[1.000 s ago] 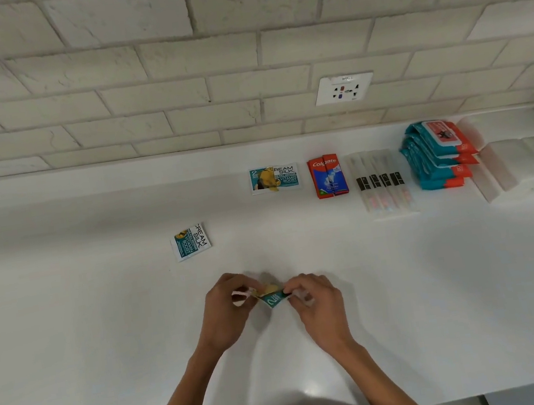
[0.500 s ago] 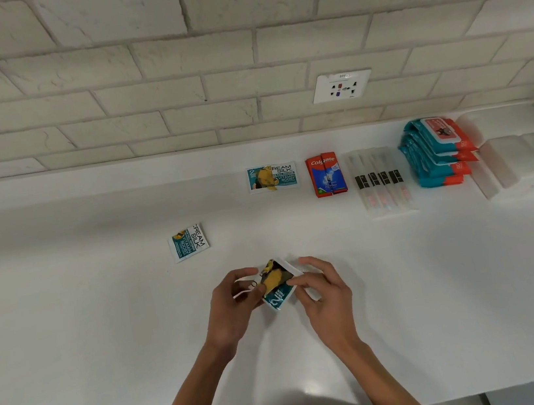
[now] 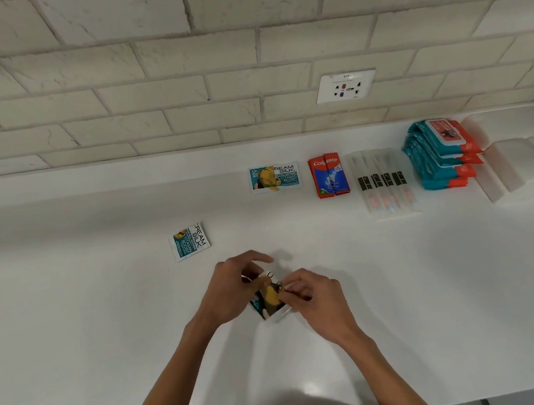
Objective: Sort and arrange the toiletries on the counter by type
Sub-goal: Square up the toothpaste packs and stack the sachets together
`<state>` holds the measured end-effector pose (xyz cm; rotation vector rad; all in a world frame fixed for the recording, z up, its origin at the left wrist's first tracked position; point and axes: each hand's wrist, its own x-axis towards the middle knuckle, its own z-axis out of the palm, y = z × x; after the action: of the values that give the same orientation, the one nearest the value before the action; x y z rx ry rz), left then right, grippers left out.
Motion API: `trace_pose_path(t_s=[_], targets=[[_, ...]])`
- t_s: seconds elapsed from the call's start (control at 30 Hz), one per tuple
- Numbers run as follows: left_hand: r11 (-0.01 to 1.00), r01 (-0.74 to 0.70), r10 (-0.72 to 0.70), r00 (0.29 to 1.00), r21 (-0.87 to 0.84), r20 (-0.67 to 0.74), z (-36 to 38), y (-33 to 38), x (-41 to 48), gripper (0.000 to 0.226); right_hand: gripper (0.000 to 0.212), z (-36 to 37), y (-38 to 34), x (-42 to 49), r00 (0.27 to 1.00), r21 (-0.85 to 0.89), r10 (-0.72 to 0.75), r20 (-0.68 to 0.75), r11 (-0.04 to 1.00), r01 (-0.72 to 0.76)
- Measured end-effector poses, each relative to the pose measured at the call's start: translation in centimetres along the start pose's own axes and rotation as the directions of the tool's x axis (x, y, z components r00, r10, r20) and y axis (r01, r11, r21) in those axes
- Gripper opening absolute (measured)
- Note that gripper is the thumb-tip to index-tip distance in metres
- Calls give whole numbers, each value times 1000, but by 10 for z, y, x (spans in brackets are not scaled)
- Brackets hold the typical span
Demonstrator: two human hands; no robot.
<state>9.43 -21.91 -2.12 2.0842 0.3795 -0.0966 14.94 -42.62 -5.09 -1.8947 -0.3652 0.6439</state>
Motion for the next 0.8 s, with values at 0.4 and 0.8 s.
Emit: trace_pose_path(t_s=[0.4, 0.8], targets=[[884, 156, -262, 946, -441, -191, 33, -13, 5, 28, 10, -7, 1, 17, 981, 137, 102, -165, 987, -80], [844, 188, -313, 933, -503, -178, 35, -10, 54, 11, 10, 0, 3, 80, 948, 39, -34, -318, 998, 49]])
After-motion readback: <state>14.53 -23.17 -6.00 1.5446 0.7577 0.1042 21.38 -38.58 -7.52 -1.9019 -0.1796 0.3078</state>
